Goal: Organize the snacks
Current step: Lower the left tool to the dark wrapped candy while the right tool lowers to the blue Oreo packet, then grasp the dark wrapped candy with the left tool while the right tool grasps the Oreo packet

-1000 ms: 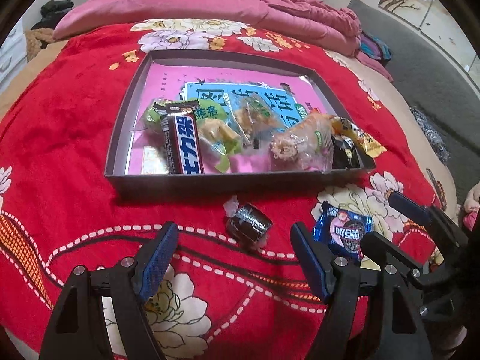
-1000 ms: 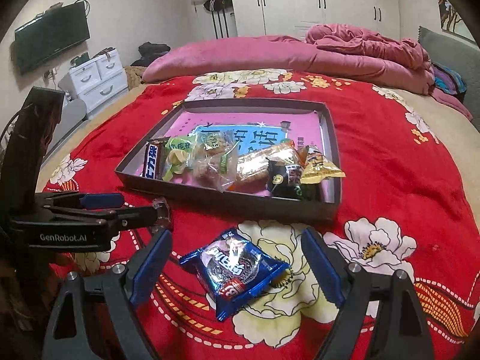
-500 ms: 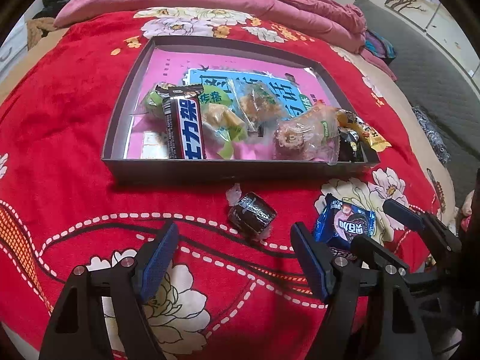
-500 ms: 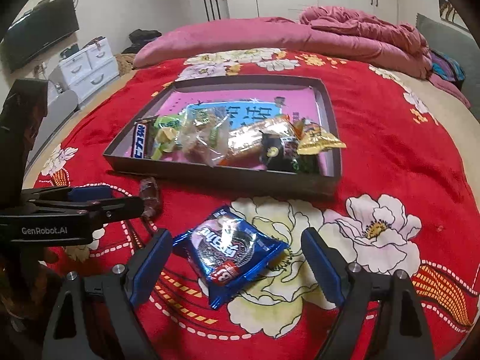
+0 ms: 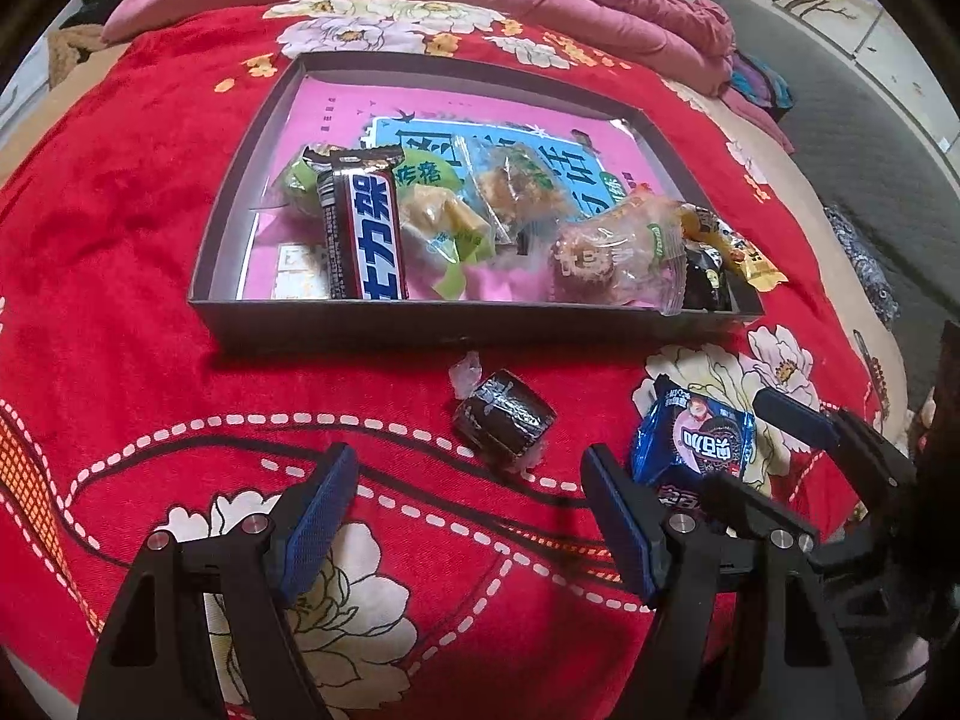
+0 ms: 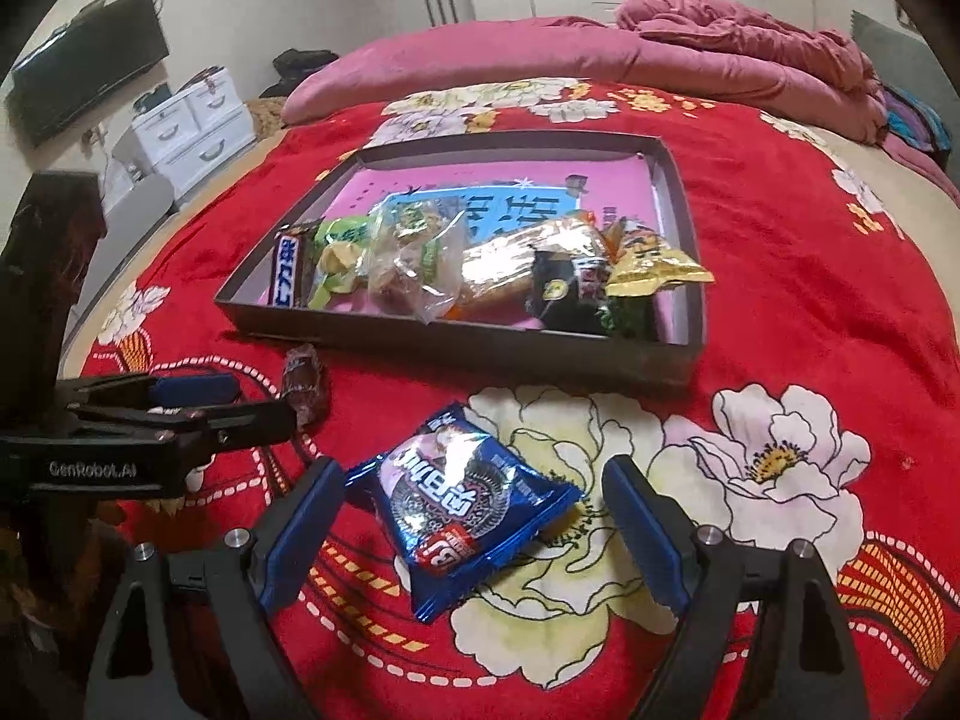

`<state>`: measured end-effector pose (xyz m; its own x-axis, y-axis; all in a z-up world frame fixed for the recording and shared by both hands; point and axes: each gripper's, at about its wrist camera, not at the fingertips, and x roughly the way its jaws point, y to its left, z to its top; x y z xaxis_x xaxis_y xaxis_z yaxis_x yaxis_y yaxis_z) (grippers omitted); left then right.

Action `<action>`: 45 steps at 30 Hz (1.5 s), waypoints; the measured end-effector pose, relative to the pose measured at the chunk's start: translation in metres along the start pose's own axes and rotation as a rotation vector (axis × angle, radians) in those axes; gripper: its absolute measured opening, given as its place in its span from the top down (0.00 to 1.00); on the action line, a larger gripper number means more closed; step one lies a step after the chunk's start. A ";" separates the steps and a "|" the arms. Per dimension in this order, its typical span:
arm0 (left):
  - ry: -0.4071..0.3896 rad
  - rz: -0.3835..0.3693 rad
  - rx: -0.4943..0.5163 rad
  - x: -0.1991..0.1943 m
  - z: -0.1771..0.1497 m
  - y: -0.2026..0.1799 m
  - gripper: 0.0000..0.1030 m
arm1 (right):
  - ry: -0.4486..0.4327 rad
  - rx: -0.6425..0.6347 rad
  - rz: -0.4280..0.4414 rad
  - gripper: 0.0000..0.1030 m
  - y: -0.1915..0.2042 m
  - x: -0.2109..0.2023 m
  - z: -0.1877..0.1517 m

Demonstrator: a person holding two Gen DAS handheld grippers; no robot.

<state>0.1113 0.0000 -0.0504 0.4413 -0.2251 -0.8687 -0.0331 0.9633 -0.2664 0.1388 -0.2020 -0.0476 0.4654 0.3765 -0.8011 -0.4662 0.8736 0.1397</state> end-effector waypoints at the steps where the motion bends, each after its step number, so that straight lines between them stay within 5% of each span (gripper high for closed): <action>1: 0.001 0.000 -0.001 0.001 0.000 0.000 0.24 | 0.002 -0.013 0.001 0.15 0.002 0.000 0.000; 12: 0.017 0.005 0.002 0.007 0.001 -0.002 0.24 | 0.071 -0.209 -0.100 0.15 0.020 0.025 0.000; 21: 0.026 0.006 0.002 0.011 0.003 -0.003 0.24 | 0.118 -0.242 -0.061 0.15 0.016 0.044 0.001; 25: 0.029 0.006 0.000 0.014 0.005 -0.004 0.24 | 0.114 -0.236 -0.012 0.38 0.016 0.043 0.001; 32: 0.028 0.006 0.027 0.020 0.007 -0.012 0.25 | 0.104 -0.141 0.022 0.48 0.008 0.033 0.003; 42: 0.023 0.040 0.097 0.024 0.007 -0.026 0.61 | 0.017 -0.028 0.124 0.48 0.006 0.005 0.005; 45: 0.017 0.028 0.097 0.023 0.007 -0.026 0.64 | -0.011 -0.033 0.126 0.48 0.012 -0.002 0.005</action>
<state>0.1285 -0.0290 -0.0607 0.4264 -0.1993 -0.8823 0.0421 0.9787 -0.2008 0.1361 -0.1907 -0.0411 0.4092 0.4863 -0.7721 -0.5460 0.8085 0.2198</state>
